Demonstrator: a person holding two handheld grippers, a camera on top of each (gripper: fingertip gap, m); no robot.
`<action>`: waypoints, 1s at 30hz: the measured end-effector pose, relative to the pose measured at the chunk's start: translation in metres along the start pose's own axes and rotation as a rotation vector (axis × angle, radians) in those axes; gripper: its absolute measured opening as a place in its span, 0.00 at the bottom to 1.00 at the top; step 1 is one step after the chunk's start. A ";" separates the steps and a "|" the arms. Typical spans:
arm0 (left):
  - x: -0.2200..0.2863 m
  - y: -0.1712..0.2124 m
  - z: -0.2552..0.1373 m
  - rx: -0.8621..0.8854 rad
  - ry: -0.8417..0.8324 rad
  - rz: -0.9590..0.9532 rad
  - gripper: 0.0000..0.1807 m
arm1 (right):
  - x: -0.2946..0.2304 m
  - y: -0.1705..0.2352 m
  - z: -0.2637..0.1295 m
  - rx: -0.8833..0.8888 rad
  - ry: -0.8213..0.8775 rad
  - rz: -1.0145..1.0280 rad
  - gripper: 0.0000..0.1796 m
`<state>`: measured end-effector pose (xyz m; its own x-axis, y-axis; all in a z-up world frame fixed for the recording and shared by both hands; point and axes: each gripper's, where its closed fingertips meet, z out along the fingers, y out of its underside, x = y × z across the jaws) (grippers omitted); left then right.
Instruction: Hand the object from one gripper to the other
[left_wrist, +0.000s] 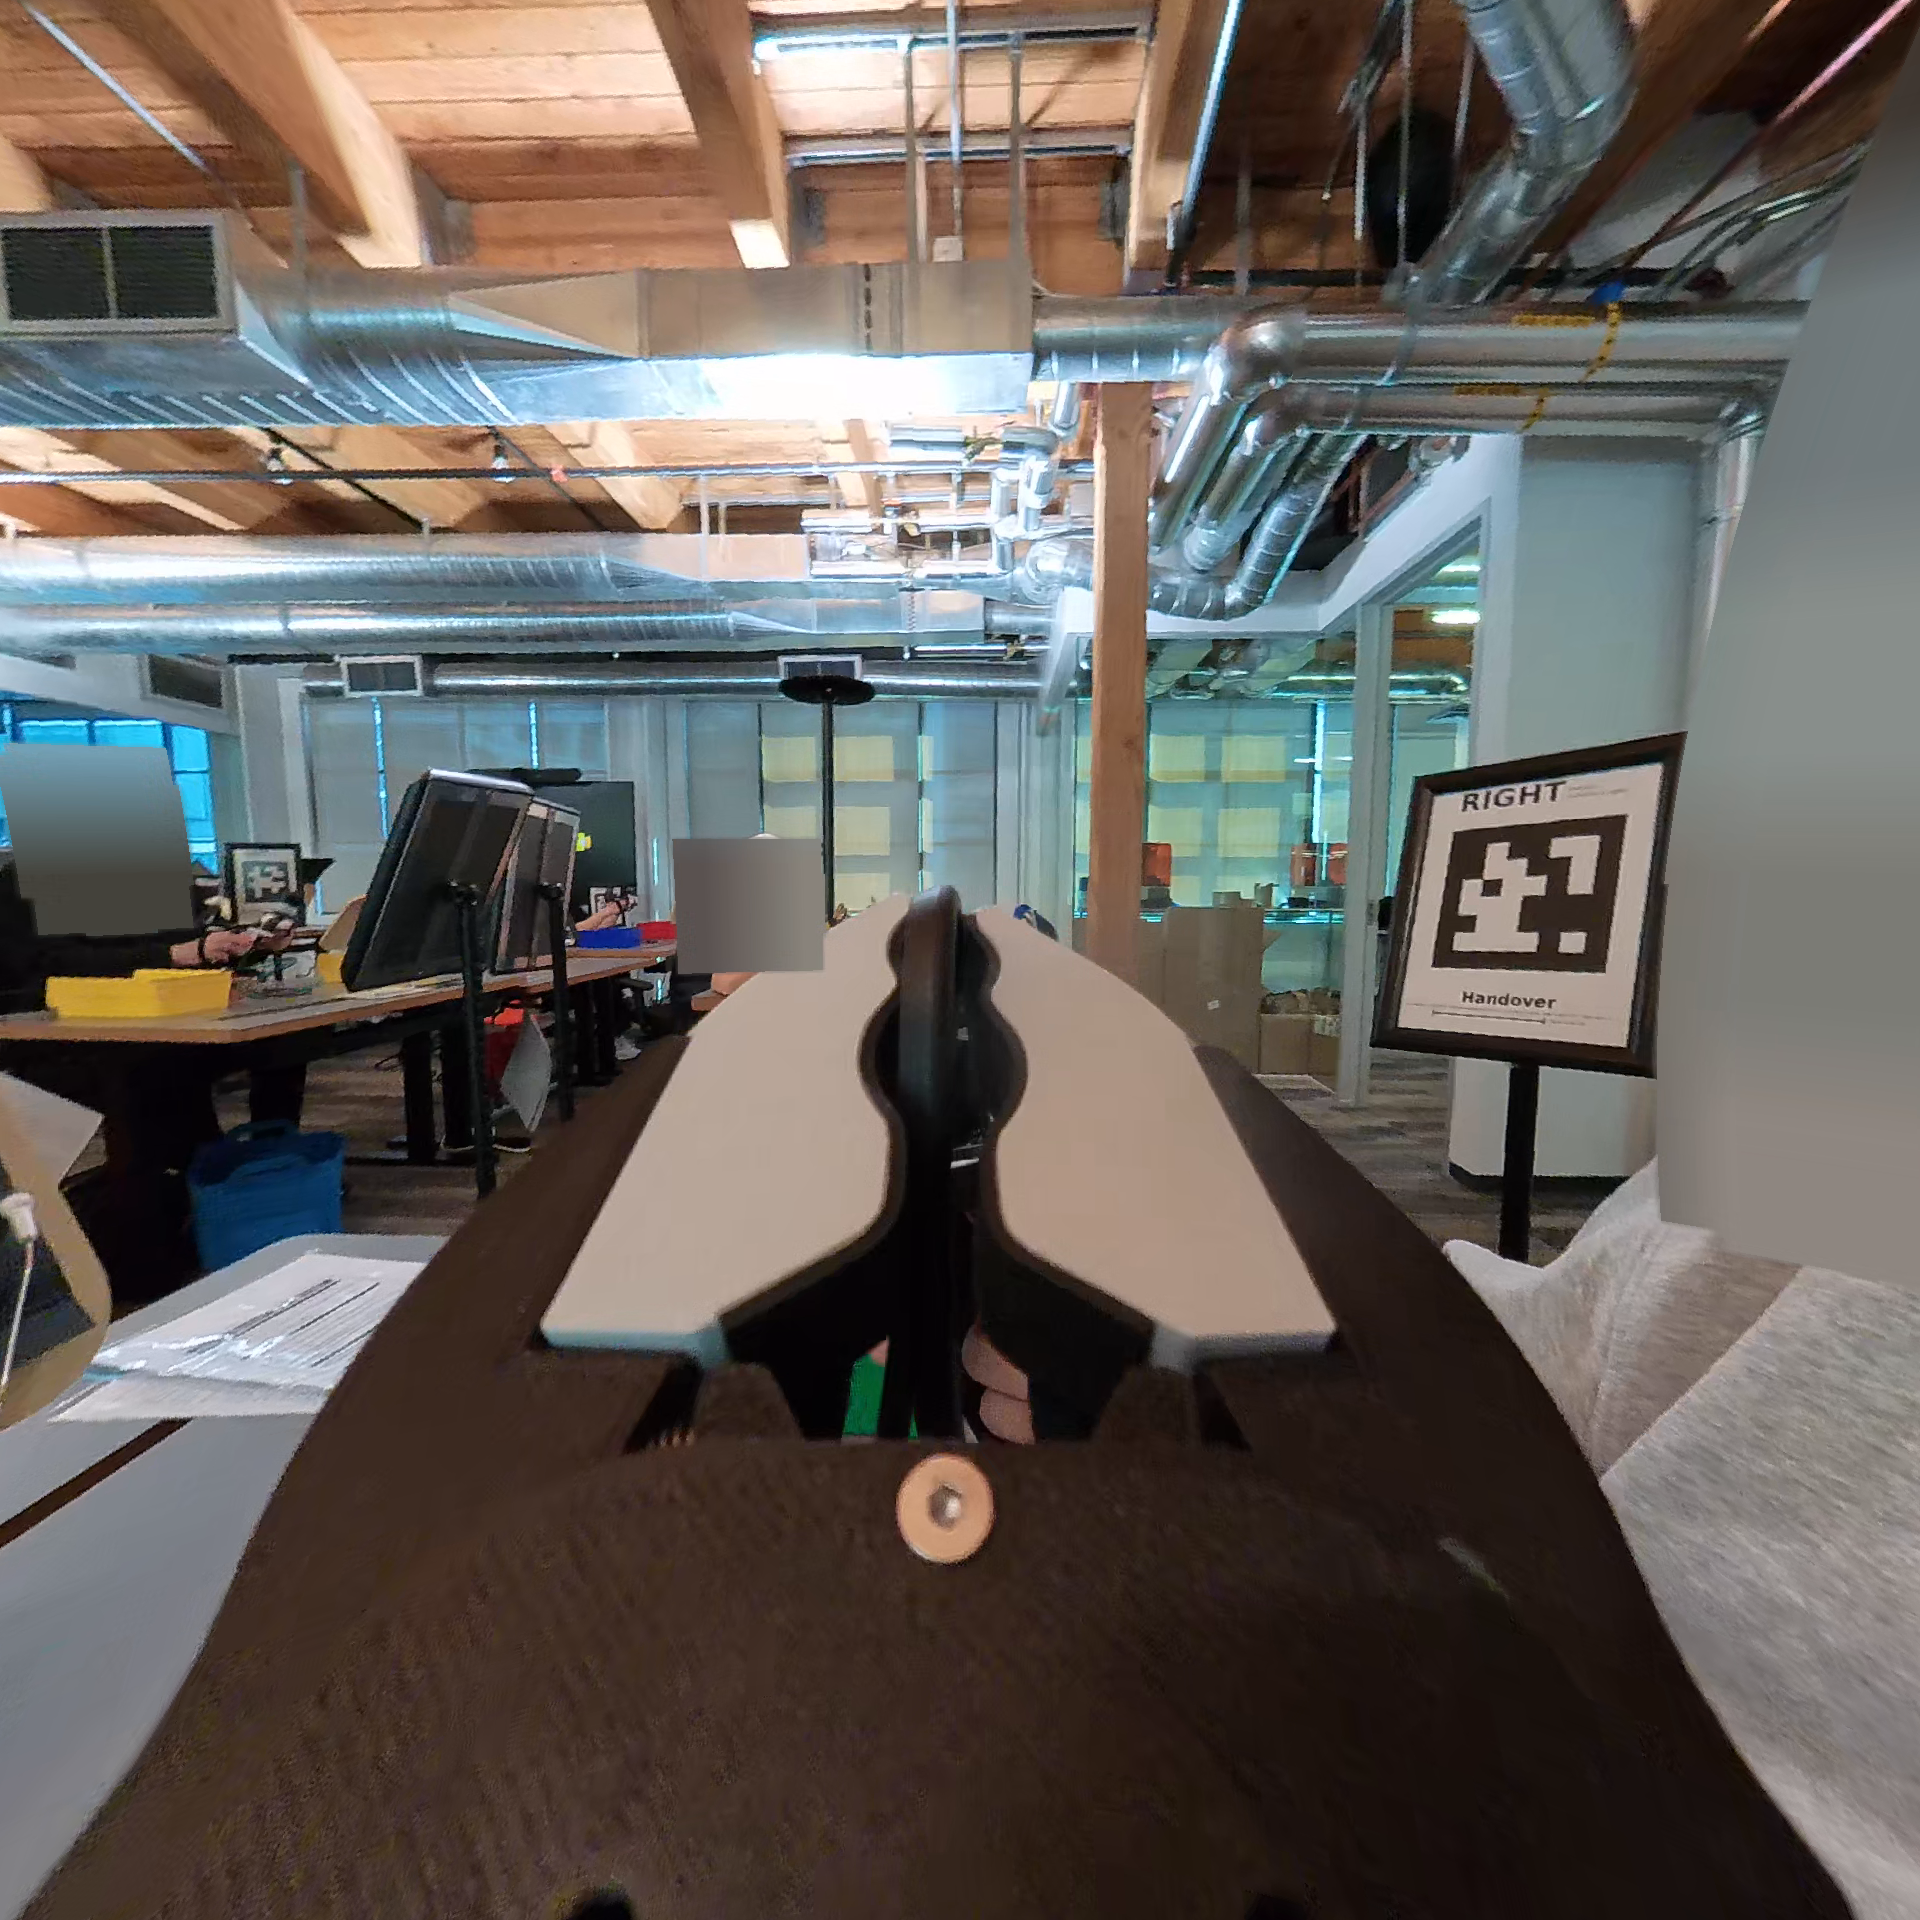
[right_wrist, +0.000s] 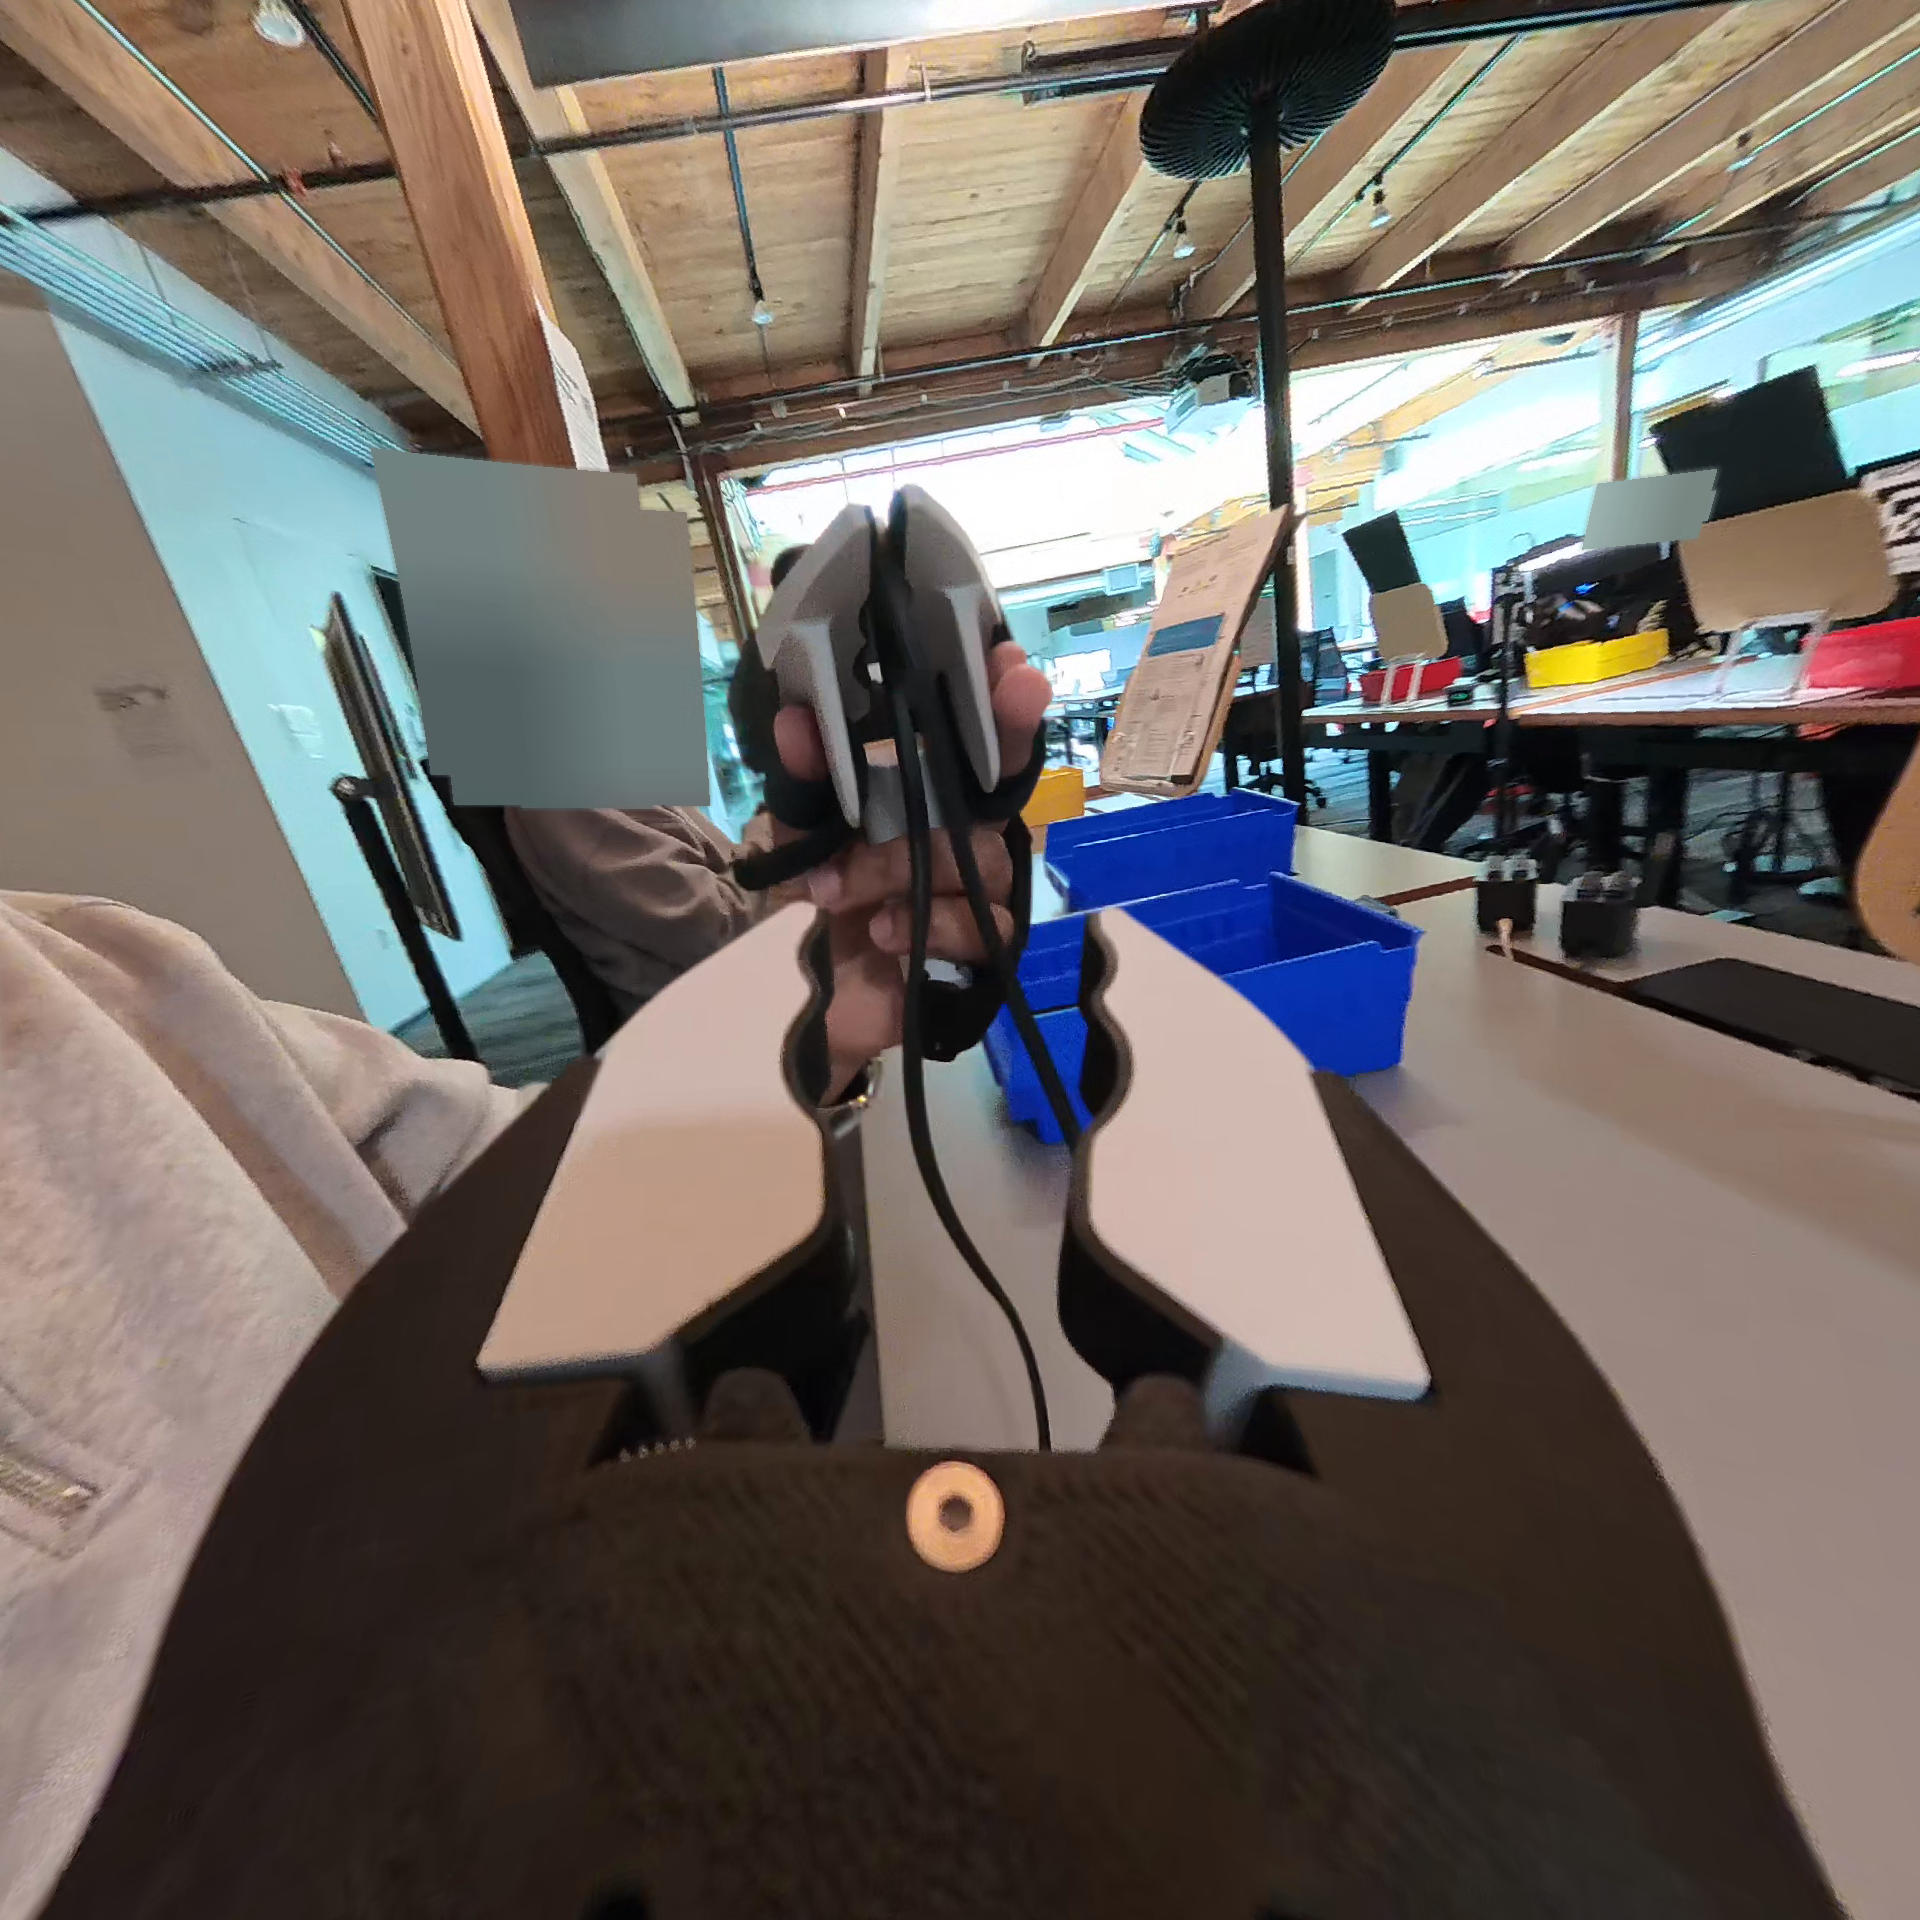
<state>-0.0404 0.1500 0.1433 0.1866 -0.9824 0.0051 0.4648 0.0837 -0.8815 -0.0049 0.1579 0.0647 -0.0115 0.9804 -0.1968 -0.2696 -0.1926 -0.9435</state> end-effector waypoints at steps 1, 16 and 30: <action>-0.001 -0.001 0.000 -0.006 -0.008 -0.010 0.02 | -0.001 0.002 0.002 -0.011 0.012 -0.025 0.27; 0.019 -0.019 0.006 -0.087 -0.058 -0.010 0.02 | -0.013 0.122 0.047 -0.368 0.002 -0.079 0.42; 0.014 -0.033 0.000 0.034 -0.052 -0.099 0.02 | -0.044 0.148 0.066 -0.290 -0.134 0.072 0.20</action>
<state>-0.0531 0.1338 0.1726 0.1823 -0.9763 0.1165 0.5119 -0.0069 -0.8590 -0.1083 0.0885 -0.0487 -0.1528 0.9570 -0.2466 0.0214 -0.2463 -0.9690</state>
